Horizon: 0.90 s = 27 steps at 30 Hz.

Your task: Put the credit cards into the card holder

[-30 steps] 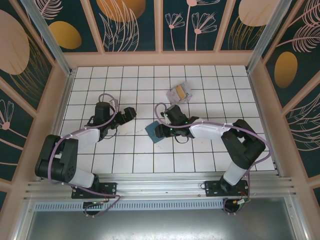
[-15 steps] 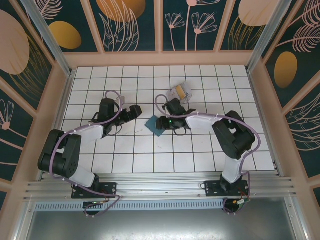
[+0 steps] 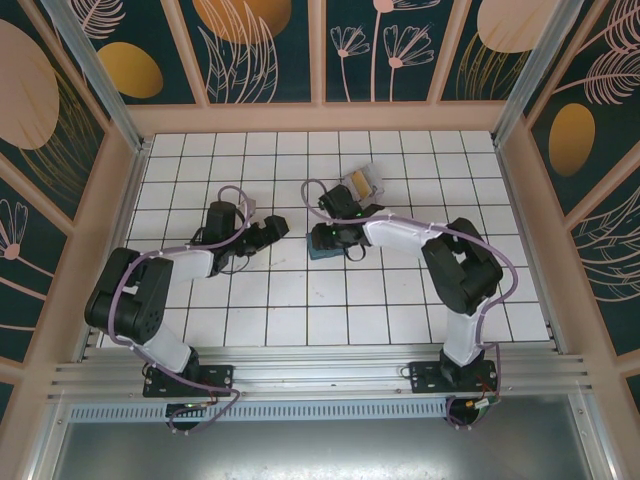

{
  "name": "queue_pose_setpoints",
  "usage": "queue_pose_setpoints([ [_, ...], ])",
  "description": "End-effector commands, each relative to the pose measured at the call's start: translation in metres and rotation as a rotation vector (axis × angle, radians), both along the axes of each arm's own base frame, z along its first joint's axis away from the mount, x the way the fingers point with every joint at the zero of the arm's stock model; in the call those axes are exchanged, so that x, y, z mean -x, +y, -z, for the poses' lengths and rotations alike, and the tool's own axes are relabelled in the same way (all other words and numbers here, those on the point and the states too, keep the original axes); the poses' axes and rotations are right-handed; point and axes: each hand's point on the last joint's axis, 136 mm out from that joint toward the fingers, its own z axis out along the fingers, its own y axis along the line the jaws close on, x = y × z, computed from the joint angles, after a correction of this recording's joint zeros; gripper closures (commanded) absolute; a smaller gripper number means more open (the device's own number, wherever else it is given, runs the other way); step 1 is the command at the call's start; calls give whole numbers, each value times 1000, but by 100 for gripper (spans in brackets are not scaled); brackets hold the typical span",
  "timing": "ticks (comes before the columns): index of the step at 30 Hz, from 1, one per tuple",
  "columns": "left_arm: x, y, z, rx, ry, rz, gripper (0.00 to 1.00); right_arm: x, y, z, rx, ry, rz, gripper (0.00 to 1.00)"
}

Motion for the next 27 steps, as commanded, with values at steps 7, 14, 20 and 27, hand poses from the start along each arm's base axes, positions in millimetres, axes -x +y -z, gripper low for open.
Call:
queue_pose_setpoints([
  [7, -17, -10, -16, 0, -40, 42, 6, -8, -20, 10, 169, -24, 78, 57],
  [14, -18, -11, -15, 13, -39, 40, 8, -13, -8, 23, 163, -5, 48, 60],
  [20, -17, -11, -15, 7, -34, 44, 8, -11, -13, 18, 166, -36, 50, 87],
  [27, -19, -22, -21, 37, -38, 75, 11, -28, -10, -34, 83, -191, 23, 100],
])
